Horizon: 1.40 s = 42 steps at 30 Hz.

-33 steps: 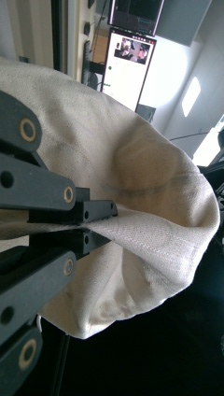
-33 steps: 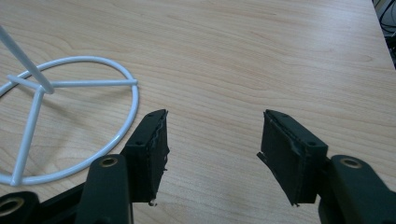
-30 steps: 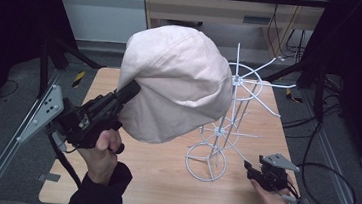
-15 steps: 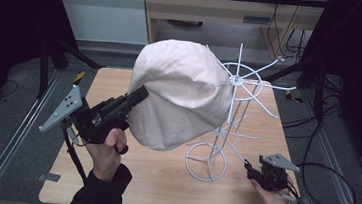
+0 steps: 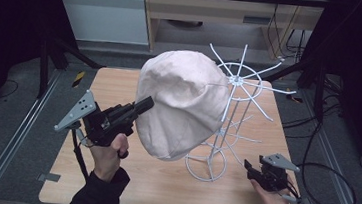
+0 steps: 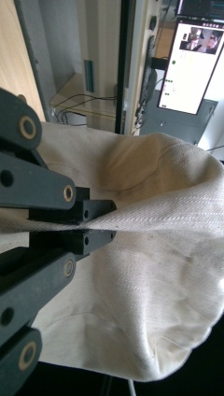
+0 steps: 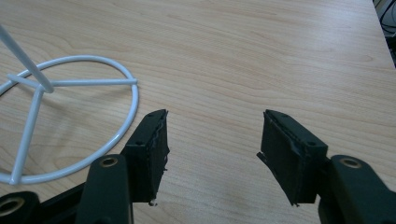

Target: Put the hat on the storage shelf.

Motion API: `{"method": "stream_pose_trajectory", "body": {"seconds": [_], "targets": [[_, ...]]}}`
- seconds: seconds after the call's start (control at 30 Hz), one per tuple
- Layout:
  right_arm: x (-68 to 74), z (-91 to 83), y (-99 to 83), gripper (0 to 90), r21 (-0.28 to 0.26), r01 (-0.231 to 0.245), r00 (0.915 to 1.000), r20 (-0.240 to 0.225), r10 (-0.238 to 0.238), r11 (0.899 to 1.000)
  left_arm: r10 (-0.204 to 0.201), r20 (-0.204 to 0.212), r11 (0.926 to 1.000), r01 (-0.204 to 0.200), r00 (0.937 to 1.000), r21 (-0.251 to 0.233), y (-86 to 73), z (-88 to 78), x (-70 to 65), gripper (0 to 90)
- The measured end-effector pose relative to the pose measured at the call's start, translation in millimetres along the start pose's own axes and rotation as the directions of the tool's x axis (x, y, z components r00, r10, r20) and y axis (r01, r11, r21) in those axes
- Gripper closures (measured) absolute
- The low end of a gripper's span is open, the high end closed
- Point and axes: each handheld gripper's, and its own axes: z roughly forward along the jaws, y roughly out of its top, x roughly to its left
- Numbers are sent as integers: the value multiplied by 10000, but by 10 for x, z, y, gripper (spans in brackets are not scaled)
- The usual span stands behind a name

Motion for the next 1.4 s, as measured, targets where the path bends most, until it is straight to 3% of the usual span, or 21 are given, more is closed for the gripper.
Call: {"method": "stream_pose_trajectory", "body": {"seconds": [0.3,0.57,0.77,1.03,1.23,1.3,1.4], "targets": [[-3,-6,-1,413,-22,-8,10000,20,8,10000,89,-68,9980,-85,9999,620,-108,11,36,869],[6,-17,5,405,-23,-86,10000,-12,86,10000,406,-133,9910,-385,9991,1279,-173,50,12,860],[-2,-11,1,404,-59,-27,10000,37,27,10000,821,-95,9799,-789,9966,1832,-222,64,-22,848],[7,-14,2,403,-27,-79,10000,-15,79,10000,981,-63,9726,-945,9952,2124,-282,77,-35,822],[3,-9,0,398,-41,-39,10000,23,39,10000,1336,-37,9613,-1287,9910,2434,-323,83,-61,763],[4,-13,2,397,-14,-72,10000,12,72,10000,1591,-133,9526,-1499,9872,2648,-353,86,-75,733],[-1,-7,-1,395,-28,-19,10000,46,19,10000,1650,-168,9504,-1544,9861,2700,-368,83,-73,689]]}}
